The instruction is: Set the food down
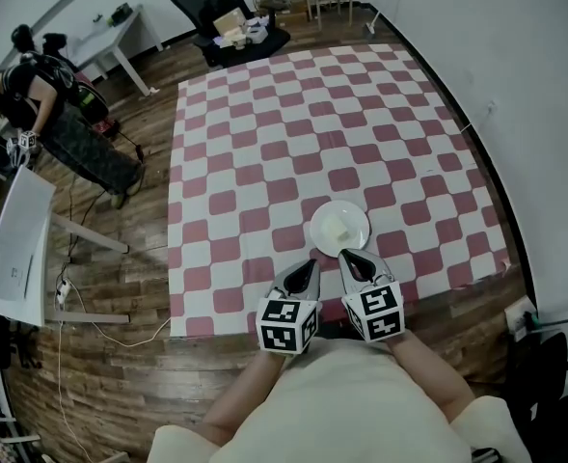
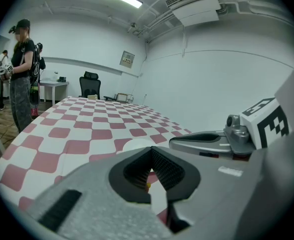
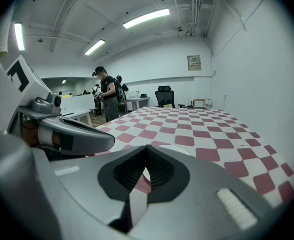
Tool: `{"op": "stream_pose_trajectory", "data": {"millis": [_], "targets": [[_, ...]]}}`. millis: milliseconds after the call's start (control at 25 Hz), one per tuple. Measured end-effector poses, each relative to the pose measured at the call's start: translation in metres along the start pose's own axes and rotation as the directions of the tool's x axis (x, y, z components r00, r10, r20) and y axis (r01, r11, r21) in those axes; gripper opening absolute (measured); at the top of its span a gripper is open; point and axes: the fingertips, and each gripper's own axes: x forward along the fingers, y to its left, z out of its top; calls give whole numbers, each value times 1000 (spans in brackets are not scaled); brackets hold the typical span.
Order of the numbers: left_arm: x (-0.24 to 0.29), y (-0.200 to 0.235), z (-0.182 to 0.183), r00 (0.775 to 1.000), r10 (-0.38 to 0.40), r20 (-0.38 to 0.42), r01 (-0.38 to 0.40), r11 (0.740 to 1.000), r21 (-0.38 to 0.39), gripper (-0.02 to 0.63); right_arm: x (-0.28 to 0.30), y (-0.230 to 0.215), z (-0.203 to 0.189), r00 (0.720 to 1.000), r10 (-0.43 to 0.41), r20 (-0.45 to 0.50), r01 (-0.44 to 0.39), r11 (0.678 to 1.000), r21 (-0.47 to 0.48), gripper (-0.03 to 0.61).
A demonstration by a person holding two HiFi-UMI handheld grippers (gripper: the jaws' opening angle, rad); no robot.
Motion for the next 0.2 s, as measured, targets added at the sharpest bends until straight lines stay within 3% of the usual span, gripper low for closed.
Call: {"op": "stream_pose_trajectory", "data": {"millis": [200], "targets": [[-1, 1, -1, 1000, 3, 1, -3, 1000, -2, 6, 1, 2, 1, 1000, 1, 2, -1, 1000, -11, 5]]}}
